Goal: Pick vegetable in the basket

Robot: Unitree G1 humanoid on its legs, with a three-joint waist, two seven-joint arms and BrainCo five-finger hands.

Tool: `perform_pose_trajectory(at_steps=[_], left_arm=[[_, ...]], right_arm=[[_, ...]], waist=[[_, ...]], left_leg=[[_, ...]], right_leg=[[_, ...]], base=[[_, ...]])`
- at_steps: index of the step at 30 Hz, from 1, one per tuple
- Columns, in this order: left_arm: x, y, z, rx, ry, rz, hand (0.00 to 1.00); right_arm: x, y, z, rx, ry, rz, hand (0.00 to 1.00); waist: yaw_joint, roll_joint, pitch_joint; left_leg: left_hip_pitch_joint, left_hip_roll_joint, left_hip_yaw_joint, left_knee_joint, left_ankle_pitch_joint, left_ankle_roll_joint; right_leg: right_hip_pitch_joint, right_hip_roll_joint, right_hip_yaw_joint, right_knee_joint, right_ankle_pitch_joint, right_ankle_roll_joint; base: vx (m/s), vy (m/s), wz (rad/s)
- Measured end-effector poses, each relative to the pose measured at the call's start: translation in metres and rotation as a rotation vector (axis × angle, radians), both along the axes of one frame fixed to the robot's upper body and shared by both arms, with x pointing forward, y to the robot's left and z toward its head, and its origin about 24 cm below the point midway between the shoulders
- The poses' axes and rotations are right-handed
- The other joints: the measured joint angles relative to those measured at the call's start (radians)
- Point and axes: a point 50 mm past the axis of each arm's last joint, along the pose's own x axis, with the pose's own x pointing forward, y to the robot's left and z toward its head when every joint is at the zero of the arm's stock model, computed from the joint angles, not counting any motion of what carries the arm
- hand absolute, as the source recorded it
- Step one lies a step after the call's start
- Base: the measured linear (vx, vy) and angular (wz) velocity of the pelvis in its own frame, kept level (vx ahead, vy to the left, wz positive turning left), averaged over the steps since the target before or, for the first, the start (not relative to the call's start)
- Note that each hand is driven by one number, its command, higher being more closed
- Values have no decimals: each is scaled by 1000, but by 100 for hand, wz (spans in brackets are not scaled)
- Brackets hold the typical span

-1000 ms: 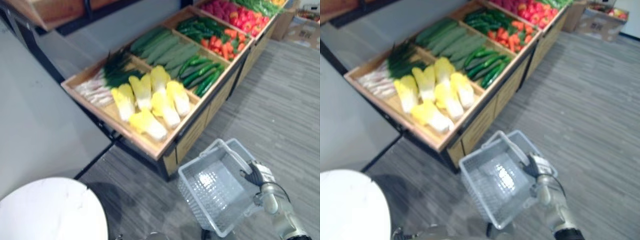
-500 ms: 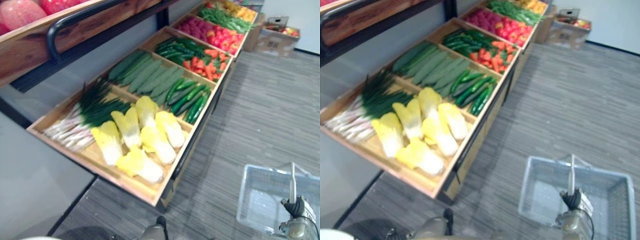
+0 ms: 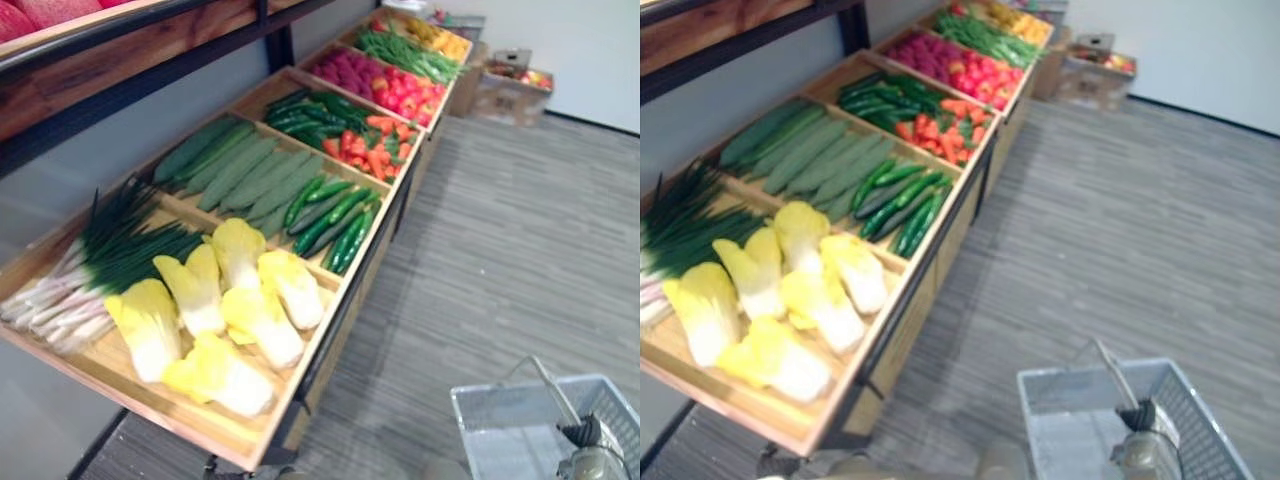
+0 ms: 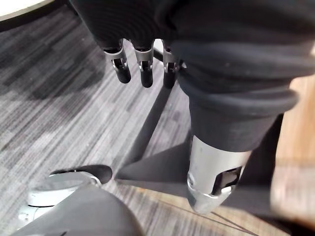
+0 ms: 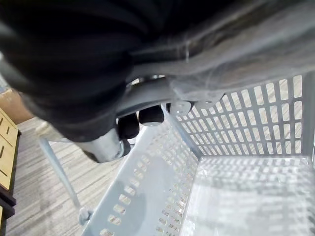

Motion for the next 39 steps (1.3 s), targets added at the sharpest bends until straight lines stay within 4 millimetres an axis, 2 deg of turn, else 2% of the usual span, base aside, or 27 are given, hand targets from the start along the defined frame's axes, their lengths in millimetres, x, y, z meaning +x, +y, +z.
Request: perform_pose_trajectory(at_steps=[1, 2, 3, 4, 5, 6, 8, 9, 11, 15, 18, 19, 21, 23, 26, 27, 28, 29, 31, 32, 33, 36, 39], left_arm=[[1, -17, -4, -41, -19, 45, 0], [6, -31, -4, -70, -51, 69, 0], [12, -38, -3, -79, -89, 114, 0], [14, -40, -1, -82, -105, 119, 0], [19, -42, 1, -82, -127, 123, 0], [22, -42, 3, -79, -146, 130, 0], [28, -42, 9, -64, -196, 141, 0], [33, -42, 14, -59, -230, 145, 0], [38, -43, 19, -57, -267, 149, 0], [53, -41, 42, -37, -411, 181, 0], [77, -31, 72, 11, -574, 170, 0], [81, -30, 78, 23, -601, 164, 0], [91, -23, 102, 82, -704, 140, 0], [98, -16, 121, 209, -750, 64, 0], [104, -5, 146, 364, -821, 43, 0], [105, -4, 151, 385, -837, 45, 0], [108, -3, 160, 429, -866, 36, 0], [112, -1, 167, 454, -893, 30, 0], [120, 0, 175, 471, -935, 54, 0], [123, 0, 179, 476, -951, 64, 0], [127, 0, 182, 477, -970, 70, 0], [137, -1, 192, 489, -1015, 106, 0], [144, 8, 195, 512, -1009, 192, 0]], right_arm=[[-1, -6, 2, -12, -1, -19, 100], [-2, -6, 2, -4, -9, -37, 100], [-12, -6, -2, 14, -4, -78, 100], [-17, -7, -3, 16, -3, -92, 100], [-21, -10, -2, 9, -6, -108, 100], [-24, -11, -2, 6, -18, -135, 100], [-31, -10, -4, 14, -35, -186, 100], [-34, -9, -5, 17, -33, -201, 100], [-35, -10, -5, 19, -38, -214, 100], [-40, -12, -4, 26, -58, -266, 100], [-48, -10, -6, 34, -67, -306, 100], [-48, -10, -6, 35, -68, -310, 100], [-47, -9, -6, 38, -74, -309, 100], [-42, -7, -6, 42, -84, -296, 100], [-32, 0, -7, 49, -80, -232, 100], [-30, 2, -8, 52, -78, -217, 100], [-23, 6, -9, 57, -76, -185, 100], [-18, 11, -10, 62, -70, -151, 100], [-14, 17, -12, 72, -54, -108, 100], [-10, 20, -12, 78, -53, -84, 100], [-5, 23, -12, 83, -53, -60, 100], [3, 28, -12, 77, -43, -6, 100], [9, 34, -13, 92, -33, 46, 100]], waist=[[7, 65, 0], [2, 90, -6], [1, 92, -7], [0, 90, -7], [-1, 87, -5], [-2, 85, -4], [-1, 79, -4], [-1, 79, -4], [0, 79, -4], [-2, 96, -18], [-19, 80, -16], [-19, 78, -18], [-13, 76, -18], [-13, 74, -17], [-15, 72, -23], [-15, 62, -19], [-15, 74, -27], [-17, 60, -19], [-17, 70, -27], [-19, 57, -20], [-21, 66, -26], [-23, 55, -22], [-27, 50, -22]], left_leg=[[-10, 65, -30, -41, 42, -18], [-21, 90, -56, -79, 124, -9], [-37, 93, -62, -117, 237, 24], [-47, 94, -43, -133, 283, 48], [-68, 94, 9, -115, 299, 68], [-81, 90, 75, -70, 282, 73], [-74, 58, 177, -5, 207, 81], [-69, 31, 180, 11, 172, 84], [-51, 0, 176, -13, 150, 88], [15, -21, 168, -178, 166, 87], [10, -67, 118, -243, 212, 109], [12, -73, 118, -245, 213, 110], [32, -91, 121, -254, 213, 111], [44, -99, 126, -259, 213, 112], [48, -93, 153, -259, 209, 111], [48, -92, 155, -260, 208, 111], [48, -86, 174, -260, 207, 110], [48, -81, 180, -260, 206, 109], [48, -74, 202, -260, 205, 107], [48, -71, 210, -260, 205, 107], [48, -67, 224, -260, 203, 106], [46, -61, 256, -260, 200, 103], [46, -58, 282, -260, 196, 103]], right_leg=[[13, 62, -56, -23, -9, -16], [14, 91, -96, -15, -22, -41], [14, 97, -140, 0, -37, -67], [16, 90, -167, -6, -42, -77], [17, 91, -200, -15, -43, -97], [20, 92, -219, -24, -39, -111], [40, 97, -255, -66, -22, -133], [46, 100, -271, -89, -8, -137], [53, 102, -283, -118, 12, -133], [103, 115, -318, -212, 70, -108], [121, 82, -370, -232, 92, -89], [125, 76, -373, -232, 94, -86], [141, 60, -369, -236, 99, -78], [143, 57, -361, -235, 99, -77], [127, 62, -332, -236, 101, -78], [121, 65, -325, -237, 104, -80], [114, 71, -309, -240, 109, -83], [109, 78, -301, -249, 116, -85], [100, 88, -280, -262, 127, -89], [95, 92, -268, -266, 132, -91], [90, 99, -255, -279, 143, -94], [75, 110, -224, -297, 159, -98], [60, 116, -200, -311, 171, -100]], base=[[24, -464, 54], [-24, -534, 88], [-98, -471, 92], [-107, -374, 88], [-111, -301, 65], [-66, -206, 61], [-55, -135, 54], [-52, -46, 45], [-47, 34, 25], [-29, 94, 23], [-21, 106, 55], [-9, 89, 30], [-3, 82, 4], [-11, 41, -10], [-9, 1, -26], [4, -20, -37], [17, -28, -36], [17, -28, -33], [13, -20, -31], [24, -21, -39], [13, -15, -41], [24, -11, -32], [29, -8, -27]])
